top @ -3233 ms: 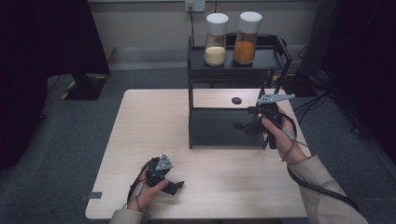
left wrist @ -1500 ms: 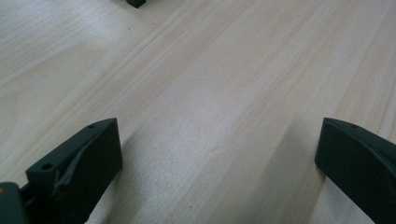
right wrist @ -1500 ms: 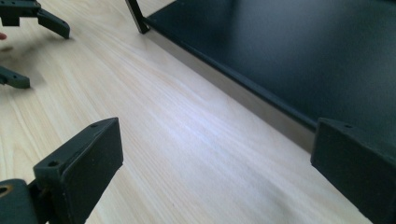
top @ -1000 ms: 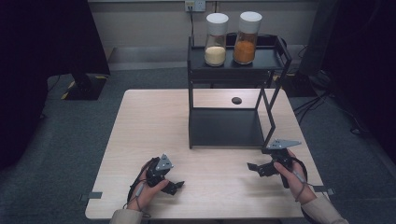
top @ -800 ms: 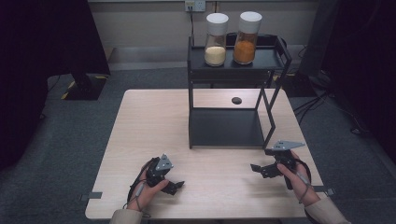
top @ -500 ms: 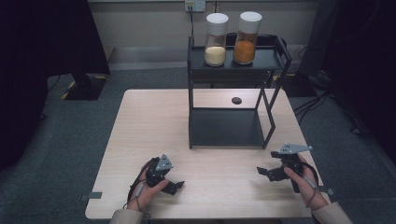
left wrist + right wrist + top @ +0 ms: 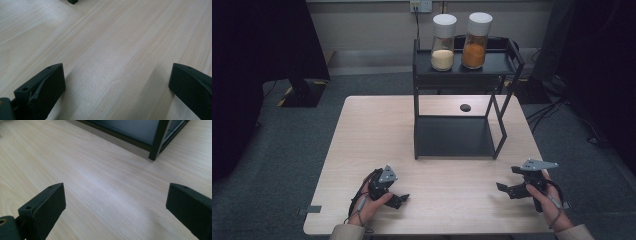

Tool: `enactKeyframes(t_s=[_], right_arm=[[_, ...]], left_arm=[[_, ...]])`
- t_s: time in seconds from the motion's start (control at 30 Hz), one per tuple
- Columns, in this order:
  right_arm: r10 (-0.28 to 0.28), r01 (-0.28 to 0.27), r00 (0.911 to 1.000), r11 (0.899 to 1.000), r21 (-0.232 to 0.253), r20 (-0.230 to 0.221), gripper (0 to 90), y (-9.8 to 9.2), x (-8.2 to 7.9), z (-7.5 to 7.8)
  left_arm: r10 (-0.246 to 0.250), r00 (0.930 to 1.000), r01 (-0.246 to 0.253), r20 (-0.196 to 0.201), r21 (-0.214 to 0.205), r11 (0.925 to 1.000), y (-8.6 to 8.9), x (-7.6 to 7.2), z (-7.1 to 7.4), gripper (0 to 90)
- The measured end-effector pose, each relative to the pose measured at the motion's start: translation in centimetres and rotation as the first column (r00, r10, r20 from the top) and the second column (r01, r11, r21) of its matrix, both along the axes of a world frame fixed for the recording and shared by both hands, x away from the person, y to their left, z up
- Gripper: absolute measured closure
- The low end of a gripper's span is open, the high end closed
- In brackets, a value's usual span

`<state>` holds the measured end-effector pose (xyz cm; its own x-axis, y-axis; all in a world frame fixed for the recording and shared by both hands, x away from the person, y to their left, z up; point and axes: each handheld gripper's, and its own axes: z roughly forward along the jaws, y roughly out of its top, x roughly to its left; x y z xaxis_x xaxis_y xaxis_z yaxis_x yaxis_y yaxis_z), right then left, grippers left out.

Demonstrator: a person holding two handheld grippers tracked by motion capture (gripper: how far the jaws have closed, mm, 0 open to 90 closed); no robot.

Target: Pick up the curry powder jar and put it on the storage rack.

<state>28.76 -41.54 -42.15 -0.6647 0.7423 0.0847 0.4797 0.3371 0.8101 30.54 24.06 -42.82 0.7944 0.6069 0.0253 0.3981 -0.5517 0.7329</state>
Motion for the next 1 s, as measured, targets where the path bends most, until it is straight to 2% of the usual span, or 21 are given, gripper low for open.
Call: enactKeyframes(t_s=[0.5, 0.7, 0.9, 1.0], right_arm=[[-0.008, 0.007, 0.9999, 0.998, -0.058, -0.014, 1.8, -1.3, -1.2, -0.5], [-0.015, 0.014, 0.9998, 0.998, -0.059, -0.014, 1.7, -2.0, -1.9, -0.7], [0.01, -0.013, 0.9995, 0.994, -0.112, -0.029, 1.4, -2.2, -2.5, -1.0], [0.031, -0.033, 0.9994, 0.99, -0.136, -0.018, 1.4, -2.3, -3.0, -0.9]], left_arm=[[0.0, 1.0, 0.0, 0.0, 0.0, 1.0, 0.0, 0.0, 0.0, 0.0], [0.0, 1.0, 0.0, 0.0, 0.0, 1.0, 0.0, 0.0, 0.0, 0.0], [0.0, 1.0, 0.0, 0.0, 0.0, 1.0, 0.0, 0.0, 0.0, 0.0], [0.0, 1.0, 0.0, 0.0, 0.0, 1.0, 0.0, 0.0, 0.0, 0.0]])
